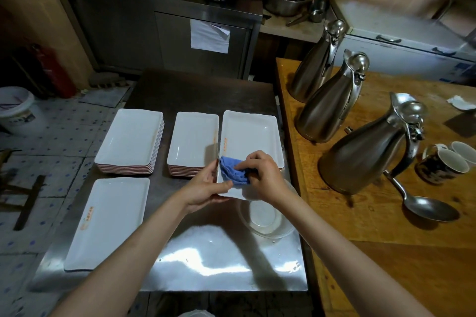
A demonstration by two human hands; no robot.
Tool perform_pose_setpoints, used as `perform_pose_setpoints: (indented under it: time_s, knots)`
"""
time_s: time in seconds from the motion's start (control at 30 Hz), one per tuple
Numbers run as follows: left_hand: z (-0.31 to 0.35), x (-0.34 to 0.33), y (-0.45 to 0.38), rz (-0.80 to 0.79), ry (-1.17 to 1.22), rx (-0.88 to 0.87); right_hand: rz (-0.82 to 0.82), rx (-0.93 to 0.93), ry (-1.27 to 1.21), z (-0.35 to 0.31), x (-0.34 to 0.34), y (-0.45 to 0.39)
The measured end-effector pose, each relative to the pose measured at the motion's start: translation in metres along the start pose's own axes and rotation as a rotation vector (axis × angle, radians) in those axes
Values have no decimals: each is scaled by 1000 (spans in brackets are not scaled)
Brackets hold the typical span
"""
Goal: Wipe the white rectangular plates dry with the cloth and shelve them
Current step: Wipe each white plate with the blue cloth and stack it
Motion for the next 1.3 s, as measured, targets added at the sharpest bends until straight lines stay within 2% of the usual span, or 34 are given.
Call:
perform_pose_setpoints:
  time_s: [0.23,0.37,0.53,0.67,0.87,1.3]
  knots:
    - [-2,6,-2,35,1,6,12,17,-16,13,-5,15]
    - [-6,6,-3,55,33,15,118,44,14,15,-4,17]
    - [-6,4,-4,36,31,4,217,-50,-136,12,-3,26]
    - [-8,8,-3,82,31,-11,396,-129,-136,15,-2,35]
    - [-7,9,-2,110,73,-32,283,-202,-26,19,-10,38]
    - [-14,15,0,101,59,-6,204,-47,43,12,-16,27]
Point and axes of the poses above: each hand's wrist, its own y-axis away from the middle knuckle, its own x-axis out of the back of the hand, z = x × y, the point moved 3 cm from there along -y, towards the middle knuckle, and after that the axes turned 14 degrees about -x, right-handed, at the moved point
